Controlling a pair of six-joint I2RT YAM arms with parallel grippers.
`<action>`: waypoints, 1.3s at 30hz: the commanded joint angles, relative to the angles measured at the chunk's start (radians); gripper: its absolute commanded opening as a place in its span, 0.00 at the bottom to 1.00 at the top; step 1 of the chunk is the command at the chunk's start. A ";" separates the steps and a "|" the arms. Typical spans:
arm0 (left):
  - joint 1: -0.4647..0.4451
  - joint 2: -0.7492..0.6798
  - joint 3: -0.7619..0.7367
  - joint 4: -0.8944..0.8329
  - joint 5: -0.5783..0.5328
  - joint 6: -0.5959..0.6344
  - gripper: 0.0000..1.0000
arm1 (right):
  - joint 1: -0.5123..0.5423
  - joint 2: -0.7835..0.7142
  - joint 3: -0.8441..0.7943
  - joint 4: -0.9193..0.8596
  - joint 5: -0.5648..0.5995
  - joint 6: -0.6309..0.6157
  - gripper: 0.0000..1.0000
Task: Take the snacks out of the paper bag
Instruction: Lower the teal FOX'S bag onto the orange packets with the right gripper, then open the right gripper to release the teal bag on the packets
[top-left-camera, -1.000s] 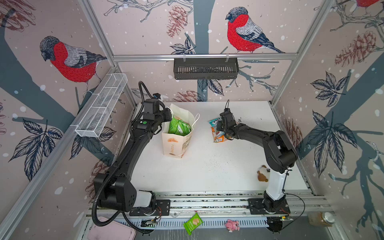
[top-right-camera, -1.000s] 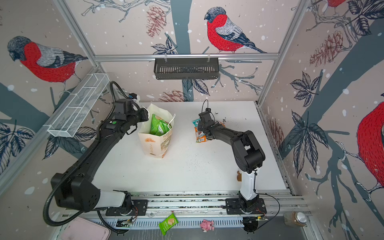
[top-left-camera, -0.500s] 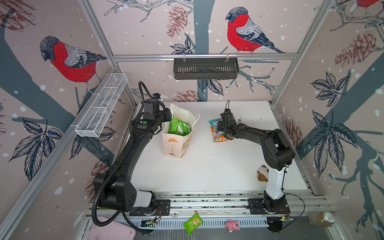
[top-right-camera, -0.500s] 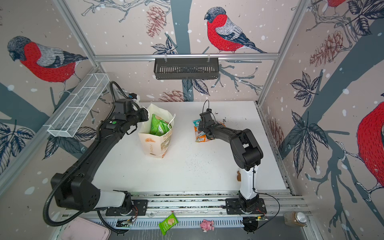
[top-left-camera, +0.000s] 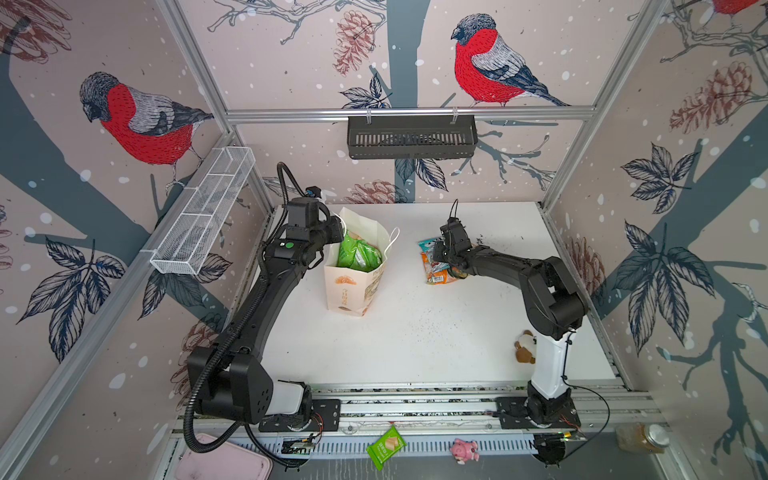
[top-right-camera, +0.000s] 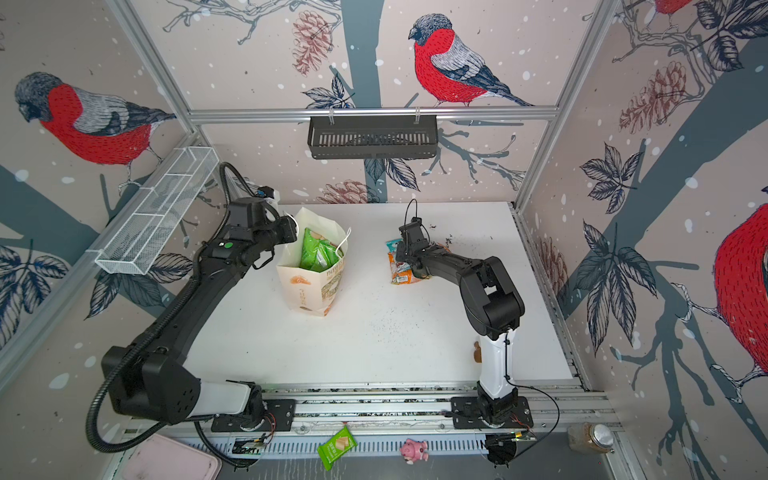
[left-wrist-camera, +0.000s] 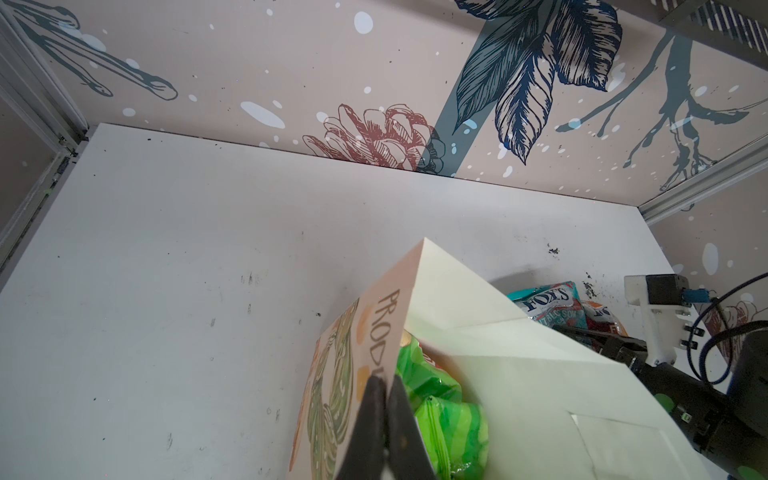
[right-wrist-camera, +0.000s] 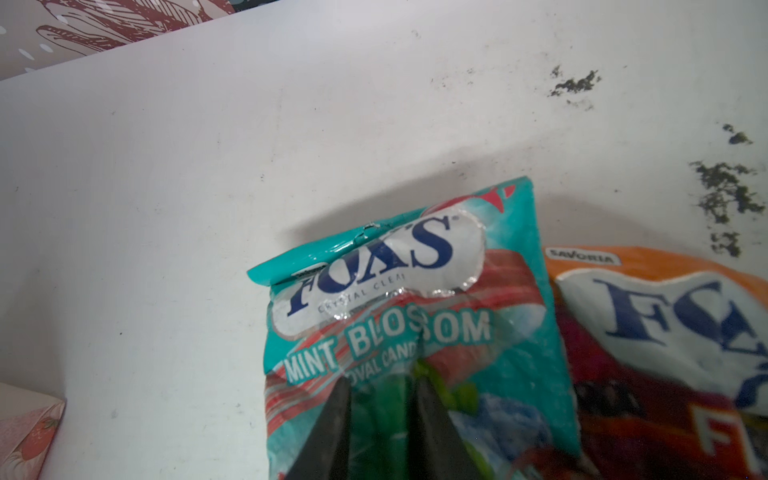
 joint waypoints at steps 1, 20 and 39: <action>0.003 -0.001 0.008 0.039 0.004 0.000 0.00 | 0.000 -0.004 0.005 -0.047 -0.014 0.003 0.30; 0.002 0.004 0.009 0.039 0.007 0.000 0.00 | 0.026 -0.061 -0.002 -0.030 -0.010 -0.021 0.74; 0.002 -0.002 0.008 0.039 0.010 -0.001 0.00 | 0.067 -0.223 -0.031 -0.019 0.057 -0.030 1.00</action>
